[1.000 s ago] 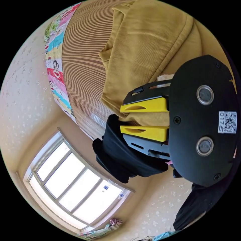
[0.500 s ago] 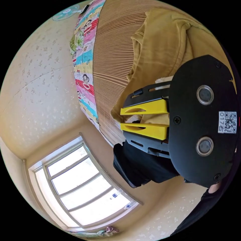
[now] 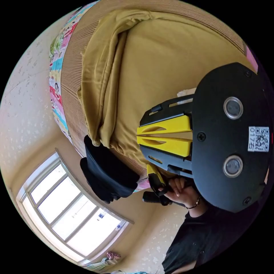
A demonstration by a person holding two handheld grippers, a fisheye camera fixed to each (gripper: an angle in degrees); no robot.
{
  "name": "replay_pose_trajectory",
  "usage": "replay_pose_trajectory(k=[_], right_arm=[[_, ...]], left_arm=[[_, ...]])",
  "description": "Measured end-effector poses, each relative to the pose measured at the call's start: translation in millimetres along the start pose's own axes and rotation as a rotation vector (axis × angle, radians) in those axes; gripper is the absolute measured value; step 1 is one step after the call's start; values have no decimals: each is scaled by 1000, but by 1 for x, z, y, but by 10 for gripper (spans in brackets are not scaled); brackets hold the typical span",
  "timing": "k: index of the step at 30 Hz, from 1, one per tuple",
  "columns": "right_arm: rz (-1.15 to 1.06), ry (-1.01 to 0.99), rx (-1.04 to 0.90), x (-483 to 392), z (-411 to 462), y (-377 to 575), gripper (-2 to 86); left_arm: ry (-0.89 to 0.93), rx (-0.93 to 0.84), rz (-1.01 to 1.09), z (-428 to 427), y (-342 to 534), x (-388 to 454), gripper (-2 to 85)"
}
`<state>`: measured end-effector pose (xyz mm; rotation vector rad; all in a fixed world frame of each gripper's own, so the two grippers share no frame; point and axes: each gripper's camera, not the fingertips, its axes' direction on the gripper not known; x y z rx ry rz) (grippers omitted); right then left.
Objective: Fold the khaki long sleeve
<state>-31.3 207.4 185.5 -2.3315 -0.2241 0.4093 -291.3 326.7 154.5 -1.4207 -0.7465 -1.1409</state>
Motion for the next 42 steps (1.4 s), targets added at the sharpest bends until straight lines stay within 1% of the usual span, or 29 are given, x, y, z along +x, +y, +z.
replay_pose_trajectory(k=[2, 3, 5, 6, 7, 8, 9, 10, 11, 12, 13, 14, 16, 19, 23, 25, 28, 30, 32, 33, 34, 35, 36, 38, 41, 42], right_arm=[[15, 116, 26, -6, -29, 24, 6], [25, 186, 52, -9, -48, 37, 6], [25, 272, 89, -15, -70, 53, 6], [23, 323, 103, -15, -77, 59, 6], [38, 369, 114, -11, -78, 62, 6], [51, 387, 116, -7, -76, 63, 6], [88, 407, 90, 4, -65, 62, 6], [110, 402, 57, 11, -58, 59, 5], [134, 377, -31, 23, -38, 50, 5], [137, 375, -104, 30, -18, 39, 5], [127, 399, -75, 28, -15, 28, 5], [131, 413, -78, 28, -12, 20, 5], [171, 426, -113, 34, 2, -11, 4], [165, 438, -146, 43, 17, -48, 4], [146, 490, -121, 54, 35, -84, 5], [161, 480, -94, 67, 42, -104, 5], [200, 424, -73, 82, 41, -116, 4], [231, 372, -45, 91, 39, -117, 4], [233, 357, -31, 92, 38, -116, 4], [234, 349, -23, 92, 38, -116, 5], [234, 346, -19, 93, 38, -116, 5], [235, 344, -18, 93, 38, -117, 5], [233, 350, -20, 92, 40, -119, 5], [219, 384, -23, 86, 43, -122, 6], [174, 489, -40, 71, 52, -128, 7], [155, 530, -48, 65, 56, -130, 7]], left_arm=[[-183, -22, 93, 8, 7, 39, -9], [-232, -20, 137, 9, 8, 54, -9], [-394, 13, 371, 17, 20, 114, -9], [-435, 24, 412, 20, 24, 125, -9], [-520, 25, 469, 32, 28, 142, -9], [-590, -28, 495, 51, 28, 150, -9], [-620, -71, 496, 63, 26, 150, -9], [-678, -185, 461, 89, 19, 145, -9], [-737, -318, 405, 116, 11, 133, -9], [-741, -342, 408, 125, 8, 132, -9], [-738, -307, 446, 132, 4, 136, -10], [-791, -312, 471, 146, -2, 138, -10], [-835, -347, 520, 170, -14, 142, -10], [-918, -398, 565, 212, -38, 149, -10], [-1031, -416, 647, 267, -77, 150, -10], [-1019, -427, 636, 279, -98, 146, -10], [-884, -454, 514, 263, -126, 140, -9], [-809, -373, 532, 225, -116, 150, -8], [-746, -177, 591, 150, -75, 166, -5], [-738, -140, 590, 132, -65, 166, -2], [-725, -89, 558, 97, -44, 164, 3], [-706, -66, 496, 67, -28, 155, 30], [-692, -65, 458, 53, -20, 150, 44], [-617, -101, 306, 17, 0, 123, 88], [-551, -172, 175, 3, 12, 94, 100], [-547, -172, 163, 2, 13, 90, 99]])
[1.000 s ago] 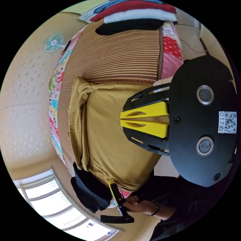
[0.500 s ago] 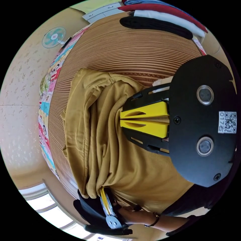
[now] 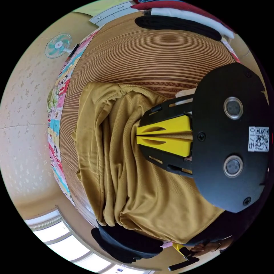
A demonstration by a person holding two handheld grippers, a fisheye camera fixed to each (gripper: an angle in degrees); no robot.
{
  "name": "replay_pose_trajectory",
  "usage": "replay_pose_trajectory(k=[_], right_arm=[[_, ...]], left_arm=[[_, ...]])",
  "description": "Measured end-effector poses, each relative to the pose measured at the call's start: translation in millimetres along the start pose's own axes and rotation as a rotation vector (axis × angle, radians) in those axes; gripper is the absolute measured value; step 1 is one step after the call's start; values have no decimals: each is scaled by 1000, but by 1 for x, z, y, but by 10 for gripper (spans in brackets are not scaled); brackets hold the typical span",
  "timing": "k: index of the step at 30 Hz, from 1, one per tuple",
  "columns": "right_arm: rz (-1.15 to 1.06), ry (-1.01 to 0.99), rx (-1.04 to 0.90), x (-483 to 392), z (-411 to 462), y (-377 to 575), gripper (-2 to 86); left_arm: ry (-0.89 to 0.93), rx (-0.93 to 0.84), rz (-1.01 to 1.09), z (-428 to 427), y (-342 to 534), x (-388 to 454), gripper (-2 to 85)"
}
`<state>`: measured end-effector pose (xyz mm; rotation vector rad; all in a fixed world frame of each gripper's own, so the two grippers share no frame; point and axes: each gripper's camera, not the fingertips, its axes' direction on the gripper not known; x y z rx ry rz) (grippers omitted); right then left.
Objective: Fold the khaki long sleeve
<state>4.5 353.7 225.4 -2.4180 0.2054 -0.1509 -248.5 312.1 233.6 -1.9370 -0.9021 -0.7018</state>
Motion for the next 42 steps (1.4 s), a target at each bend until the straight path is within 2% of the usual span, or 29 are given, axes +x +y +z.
replay_pose_trajectory(k=[3, 6, 9, 11, 15, 22, 28, 33, 38, 40, 42], right_arm=[[-12, 25, -5, -3, -1, -5, 8], [31, -119, -34, 25, -25, -1, 11], [42, -211, 86, 52, -85, 45, 18], [80, -244, 98, 69, -111, 84, 27], [208, -408, -94, 103, -112, 165, 70], [225, -571, -238, 103, -94, 222, 97], [246, -442, -206, 101, -100, 228, 97], [227, -233, -176, 88, -116, 220, 113], [228, -370, -263, 89, -90, 213, 58], [225, -350, -170, 90, -114, 208, 45], [215, -334, 42, 94, -159, 194, 37]], left_arm=[[91, -30, -3, -3, -5, -4, 74], [108, -71, 9, -13, -13, -1, 52], [149, -34, 59, -43, -11, 5, 49], [160, -2, 83, -67, -4, 5, 46], [180, 1, 65, -84, 8, -3, 44], [210, 10, 24, -97, 18, -15, 44], [190, -7, 53, -111, 24, -7, 44], [190, -16, 48, -116, 30, -6, 43], [203, -27, 28, -117, 33, -7, 42], [199, -21, 31, -121, 31, -5, 41], [185, -13, 49, -125, 27, 0, 41]])
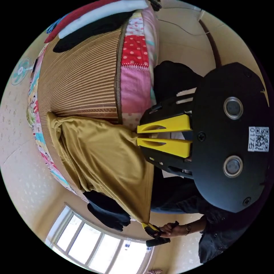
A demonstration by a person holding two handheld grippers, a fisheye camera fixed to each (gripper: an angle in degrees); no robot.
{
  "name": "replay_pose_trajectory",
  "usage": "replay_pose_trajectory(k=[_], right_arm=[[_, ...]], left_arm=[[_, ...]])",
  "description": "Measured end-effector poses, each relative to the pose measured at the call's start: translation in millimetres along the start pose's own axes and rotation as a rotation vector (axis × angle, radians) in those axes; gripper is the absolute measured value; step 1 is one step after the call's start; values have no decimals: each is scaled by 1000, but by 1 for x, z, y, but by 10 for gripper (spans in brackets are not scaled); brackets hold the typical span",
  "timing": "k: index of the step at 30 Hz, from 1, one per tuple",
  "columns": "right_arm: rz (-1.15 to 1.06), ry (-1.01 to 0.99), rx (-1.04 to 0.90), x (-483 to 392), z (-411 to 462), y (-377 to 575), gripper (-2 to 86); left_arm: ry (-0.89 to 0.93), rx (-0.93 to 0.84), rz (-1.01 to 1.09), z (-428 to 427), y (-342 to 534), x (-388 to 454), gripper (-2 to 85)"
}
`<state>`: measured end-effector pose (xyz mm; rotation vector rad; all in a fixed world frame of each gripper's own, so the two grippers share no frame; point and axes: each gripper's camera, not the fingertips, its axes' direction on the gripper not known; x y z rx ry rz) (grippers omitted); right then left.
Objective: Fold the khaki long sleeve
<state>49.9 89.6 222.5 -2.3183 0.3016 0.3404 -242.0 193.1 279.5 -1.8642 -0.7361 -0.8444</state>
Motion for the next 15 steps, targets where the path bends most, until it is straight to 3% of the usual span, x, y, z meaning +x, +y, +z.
replay_pose_trajectory(k=[4, 8, 10, 15], right_arm=[[-79, 30, 148, -7, -29, -40, 31], [-34, 118, -32, 26, 22, -77, 27], [6, 44, -100, 45, 41, -73, 25], [80, -192, 62, 84, 25, -19, 29]], left_arm=[[23, -5, 26, 10, -13, 8, 41], [65, -25, 46, 30, -17, 20, 41], [57, -43, 54, 38, -14, 23, 41], [45, -100, 10, 52, -2, 9, 41]])
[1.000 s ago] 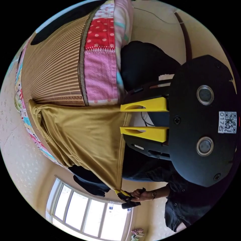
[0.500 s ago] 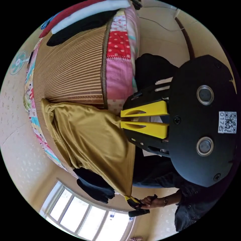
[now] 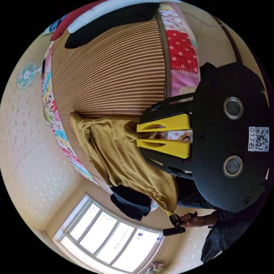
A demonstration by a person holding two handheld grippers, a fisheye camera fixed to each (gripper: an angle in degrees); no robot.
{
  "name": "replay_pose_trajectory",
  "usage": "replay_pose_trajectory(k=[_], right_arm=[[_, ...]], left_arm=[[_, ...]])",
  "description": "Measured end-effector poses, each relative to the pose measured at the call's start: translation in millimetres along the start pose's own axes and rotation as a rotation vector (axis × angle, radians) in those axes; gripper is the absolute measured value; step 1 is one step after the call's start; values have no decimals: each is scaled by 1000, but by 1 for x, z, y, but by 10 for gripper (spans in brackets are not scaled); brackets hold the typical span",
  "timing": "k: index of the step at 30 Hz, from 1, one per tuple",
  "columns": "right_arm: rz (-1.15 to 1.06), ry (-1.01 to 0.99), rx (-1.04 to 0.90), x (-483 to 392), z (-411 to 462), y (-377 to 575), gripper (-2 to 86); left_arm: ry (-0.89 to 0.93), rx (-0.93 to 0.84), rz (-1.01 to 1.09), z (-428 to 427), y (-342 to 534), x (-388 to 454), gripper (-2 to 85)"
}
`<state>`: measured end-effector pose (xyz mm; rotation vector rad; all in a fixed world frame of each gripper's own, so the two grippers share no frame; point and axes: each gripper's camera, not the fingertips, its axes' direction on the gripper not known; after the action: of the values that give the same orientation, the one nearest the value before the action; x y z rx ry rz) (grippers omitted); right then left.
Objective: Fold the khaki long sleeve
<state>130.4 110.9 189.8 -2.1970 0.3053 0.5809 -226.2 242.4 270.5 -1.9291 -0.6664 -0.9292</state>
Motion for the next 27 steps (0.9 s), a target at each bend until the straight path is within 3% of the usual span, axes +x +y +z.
replay_pose_trajectory(k=[9, 13, 18, 20, 23, 27], right_arm=[[9, -108, 25, 22, -22, 51, 76], [-91, 12, -57, -2, -24, 58, 93], [-235, 326, -149, -31, -18, 65, 49], [-225, 308, -164, -31, -30, 63, 39], [-139, 79, -72, -11, -75, 68, 32], [-18, -516, 142, 57, -146, 91, 27]], left_arm=[[35, -7, -69, 4, -1, -16, 41], [-54, -10, 28, 2, -5, 13, 41], [-48, 2, 59, -3, 0, 25, 41], [-29, 34, 64, -14, 5, 26, 41], [-22, 111, 79, -41, 13, 28, 41], [11, 198, 97, -78, 22, 30, 40]])
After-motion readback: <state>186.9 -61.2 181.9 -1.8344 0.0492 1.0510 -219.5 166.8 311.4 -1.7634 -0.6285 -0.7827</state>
